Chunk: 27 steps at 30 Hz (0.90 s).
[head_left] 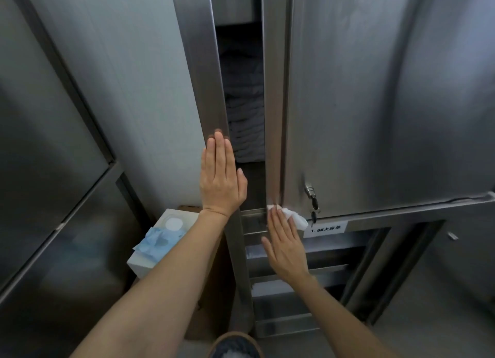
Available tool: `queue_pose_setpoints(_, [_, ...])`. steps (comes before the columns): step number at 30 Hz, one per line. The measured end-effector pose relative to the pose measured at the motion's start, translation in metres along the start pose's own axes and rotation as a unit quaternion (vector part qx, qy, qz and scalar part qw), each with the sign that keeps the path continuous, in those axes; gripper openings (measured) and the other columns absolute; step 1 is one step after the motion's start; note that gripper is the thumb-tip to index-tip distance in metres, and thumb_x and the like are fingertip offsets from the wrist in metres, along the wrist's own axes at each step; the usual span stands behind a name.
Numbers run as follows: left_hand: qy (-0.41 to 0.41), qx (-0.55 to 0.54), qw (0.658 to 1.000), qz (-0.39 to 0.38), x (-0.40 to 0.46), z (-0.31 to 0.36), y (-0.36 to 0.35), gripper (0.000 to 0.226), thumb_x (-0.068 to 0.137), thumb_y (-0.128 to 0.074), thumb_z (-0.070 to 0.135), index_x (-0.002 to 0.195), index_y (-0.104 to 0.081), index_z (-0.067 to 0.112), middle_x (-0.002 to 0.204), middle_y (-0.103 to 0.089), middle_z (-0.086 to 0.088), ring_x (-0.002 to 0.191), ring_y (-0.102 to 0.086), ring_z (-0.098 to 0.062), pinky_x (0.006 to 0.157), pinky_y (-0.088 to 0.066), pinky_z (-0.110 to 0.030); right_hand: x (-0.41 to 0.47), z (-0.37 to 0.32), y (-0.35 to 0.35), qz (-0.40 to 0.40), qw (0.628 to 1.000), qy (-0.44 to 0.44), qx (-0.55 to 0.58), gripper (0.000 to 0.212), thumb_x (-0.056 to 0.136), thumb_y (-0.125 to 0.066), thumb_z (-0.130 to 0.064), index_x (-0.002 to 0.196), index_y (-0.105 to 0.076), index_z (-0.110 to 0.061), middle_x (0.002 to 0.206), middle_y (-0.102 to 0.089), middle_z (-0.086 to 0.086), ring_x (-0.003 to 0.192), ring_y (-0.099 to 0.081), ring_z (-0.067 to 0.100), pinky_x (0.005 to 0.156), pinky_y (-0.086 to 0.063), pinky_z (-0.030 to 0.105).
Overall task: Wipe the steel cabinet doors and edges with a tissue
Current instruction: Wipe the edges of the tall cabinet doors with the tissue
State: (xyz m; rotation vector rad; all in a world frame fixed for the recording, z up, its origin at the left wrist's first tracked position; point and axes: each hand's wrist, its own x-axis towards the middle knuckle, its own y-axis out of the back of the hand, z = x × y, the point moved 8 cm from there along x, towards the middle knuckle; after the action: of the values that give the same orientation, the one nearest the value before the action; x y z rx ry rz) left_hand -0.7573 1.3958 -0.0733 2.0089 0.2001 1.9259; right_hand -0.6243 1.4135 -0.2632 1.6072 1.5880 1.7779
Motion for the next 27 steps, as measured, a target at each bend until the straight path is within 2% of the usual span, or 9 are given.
queue_pose_setpoints(3, [-0.001, 0.006, 1.000, 0.005, -0.001, 0.001, 0.001, 0.064, 0.104, -0.018, 0.032, 0.156, 0.013, 0.012, 0.164, 0.020, -0.003, 0.152, 0.014, -0.020, 0.124, -0.002, -0.033, 0.001, 0.003, 0.000, -0.018, 1.000, -0.002, -0.013, 0.062, 0.109, -0.011, -0.047, 0.158, -0.007, -0.009, 0.167, 0.007, 0.004, 0.153, -0.008, 0.019, 0.124, -0.001, 0.037])
queue_pose_setpoints(7, [-0.005, -0.002, 1.000, 0.011, -0.001, 0.002, 0.002, 0.064, 0.104, -0.019, 0.031, 0.156, 0.015, 0.013, 0.163, 0.023, -0.002, 0.152, 0.015, -0.019, 0.124, -0.002, -0.033, 0.056, -0.017, 0.075, 0.081, 0.995, 0.052, -0.014, 0.060, 0.108, -0.012, -0.041, 0.157, -0.008, -0.005, 0.165, 0.004, 0.007, 0.153, 0.000, 0.017, 0.124, 0.003, 0.037])
queue_pose_setpoints(10, [0.004, 0.005, 1.000, 0.005, 0.001, 0.000, 0.002, 0.065, 0.103, -0.019, 0.031, 0.155, 0.016, 0.013, 0.163, 0.006, -0.013, 0.151, 0.016, -0.018, 0.124, -0.001, -0.033, 0.076, -0.019, 0.088, 0.102, 0.994, 0.038, 0.009, 0.061, 0.108, -0.013, -0.039, 0.157, -0.007, -0.004, 0.165, 0.003, 0.009, 0.153, 0.001, 0.019, 0.125, 0.003, 0.038])
queue_pose_setpoints(12, [0.008, 0.010, 1.000, 0.001, 0.000, -0.001, 0.001, 0.066, 0.103, -0.021, 0.030, 0.155, 0.016, 0.012, 0.158, -0.008, -0.018, 0.151, 0.016, -0.019, 0.124, 0.000, -0.033, 0.050, -0.012, 0.056, 0.072, 0.996, 0.042, -0.027, 0.063, 0.108, -0.011, -0.042, 0.158, -0.001, -0.005, 0.166, 0.007, 0.010, 0.153, 0.002, 0.021, 0.124, 0.004, 0.040])
queue_pose_setpoints(13, [0.007, 0.018, 1.000, 0.000, 0.000, -0.001, 0.001, 0.067, 0.102, -0.023, 0.029, 0.155, 0.015, 0.011, 0.158, -0.008, -0.018, 0.151, 0.016, -0.019, 0.124, 0.001, -0.033, 0.030, -0.008, 0.034, 0.052, 0.997, 0.047, -0.044, 0.064, 0.108, -0.010, -0.045, 0.158, 0.001, -0.007, 0.166, 0.009, 0.010, 0.153, 0.001, 0.021, 0.124, 0.003, 0.040])
queue_pose_setpoints(16, [0.000, 0.025, 1.000, 0.002, 0.000, -0.001, 0.000, 0.067, 0.103, -0.022, 0.031, 0.156, 0.015, 0.012, 0.164, 0.010, -0.010, 0.151, 0.016, -0.020, 0.124, 0.000, -0.033, -0.009, 0.004, -0.008, -0.005, 0.997, 0.038, -0.070, 0.067, 0.107, -0.013, -0.050, 0.159, 0.002, -0.010, 0.167, 0.005, 0.008, 0.153, -0.003, 0.019, 0.122, -0.002, 0.039])
queue_pose_setpoints(19, [-0.001, 0.016, 1.000, -0.004, 0.000, 0.002, 0.000, 0.065, 0.103, -0.019, 0.032, 0.156, 0.015, 0.012, 0.164, 0.022, -0.003, 0.151, 0.016, -0.020, 0.124, -0.002, -0.034, 0.012, 0.006, 0.007, -0.027, 0.992, 0.067, -0.099, 0.066, 0.107, -0.013, -0.049, 0.157, -0.009, -0.006, 0.164, -0.009, 0.012, 0.153, -0.001, 0.018, 0.123, 0.001, 0.038])
queue_pose_setpoints(22, [-0.004, 0.002, 1.000, -0.003, -0.002, 0.001, -0.002, 0.065, 0.103, -0.019, 0.031, 0.156, 0.015, 0.012, 0.163, 0.024, -0.002, 0.152, 0.014, -0.020, 0.124, -0.005, -0.036, 0.039, -0.007, 0.059, 0.036, 0.986, 0.129, -0.098, 0.062, 0.109, -0.012, -0.044, 0.155, -0.014, -0.004, 0.163, -0.011, 0.013, 0.153, -0.001, 0.019, 0.124, 0.005, 0.036])
queue_pose_setpoints(27, [-0.006, -0.021, 1.000, 0.008, -0.001, 0.000, 0.001, 0.065, 0.104, -0.022, 0.029, 0.156, 0.013, 0.011, 0.163, 0.022, -0.003, 0.152, 0.012, -0.021, 0.124, -0.004, -0.036, 0.120, -0.041, 0.157, 0.179, 0.981, 0.068, -0.013, 0.061, 0.108, -0.012, -0.041, 0.155, -0.007, -0.004, 0.163, 0.000, 0.008, 0.152, 0.002, 0.016, 0.124, 0.002, 0.035])
